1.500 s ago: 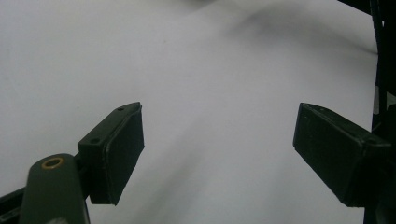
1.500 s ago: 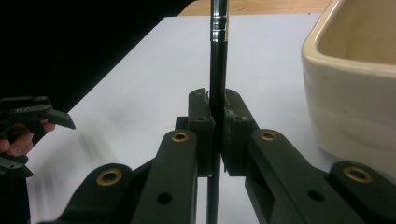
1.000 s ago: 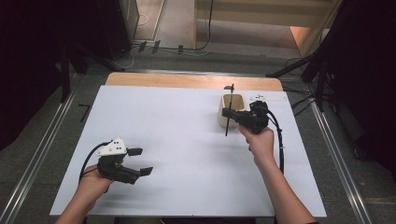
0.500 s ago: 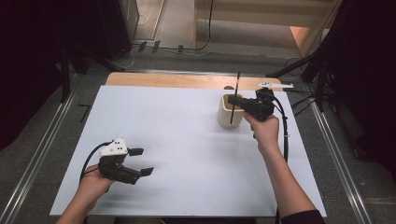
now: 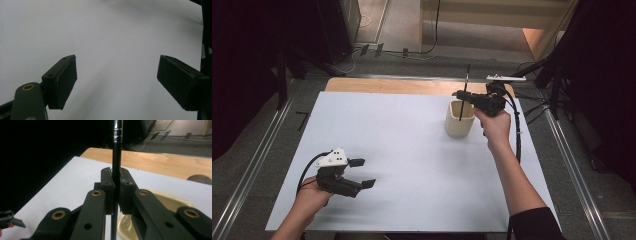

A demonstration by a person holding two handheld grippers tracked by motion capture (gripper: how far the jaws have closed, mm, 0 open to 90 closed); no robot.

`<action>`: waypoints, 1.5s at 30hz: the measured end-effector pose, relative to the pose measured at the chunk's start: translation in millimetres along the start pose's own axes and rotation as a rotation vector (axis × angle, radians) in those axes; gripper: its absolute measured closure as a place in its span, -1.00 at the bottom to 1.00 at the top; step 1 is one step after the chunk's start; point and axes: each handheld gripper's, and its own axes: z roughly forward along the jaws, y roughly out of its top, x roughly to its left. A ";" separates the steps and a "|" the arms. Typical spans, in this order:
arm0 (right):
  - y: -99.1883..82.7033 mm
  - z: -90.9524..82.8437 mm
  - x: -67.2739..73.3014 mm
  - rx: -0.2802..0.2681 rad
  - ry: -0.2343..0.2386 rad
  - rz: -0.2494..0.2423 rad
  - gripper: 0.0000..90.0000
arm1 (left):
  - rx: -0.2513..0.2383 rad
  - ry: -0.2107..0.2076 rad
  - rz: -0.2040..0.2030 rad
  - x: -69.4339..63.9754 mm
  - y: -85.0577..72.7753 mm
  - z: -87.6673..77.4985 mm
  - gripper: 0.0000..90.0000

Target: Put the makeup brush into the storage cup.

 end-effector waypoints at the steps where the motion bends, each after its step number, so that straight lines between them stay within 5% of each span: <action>1: 2.4 0.5 -0.5 -0.003 -0.009 -0.005 0.90 | 0.001 0.000 -0.001 -0.1 0.0 -0.1 -0.63; 9: 15.8 4.3 -1.4 -0.018 -0.074 -0.048 0.90 | -0.004 0.001 0.003 -0.1 0.0 -2.2 -0.63; 22: 24.4 10.9 -9.4 -0.064 -0.169 -0.052 0.90 | -0.024 0.001 -0.004 0.7 0.1 -4.3 -0.63; 36: 17.0 23.9 -9.1 -0.069 -0.210 -0.084 0.90 | -0.008 -0.001 -0.003 1.6 -0.8 -4.5 -0.63; 45: 2.5 29.0 -14.9 -0.070 -0.212 -0.057 0.90 | -0.012 -0.005 -0.001 1.2 -0.8 -3.4 -0.63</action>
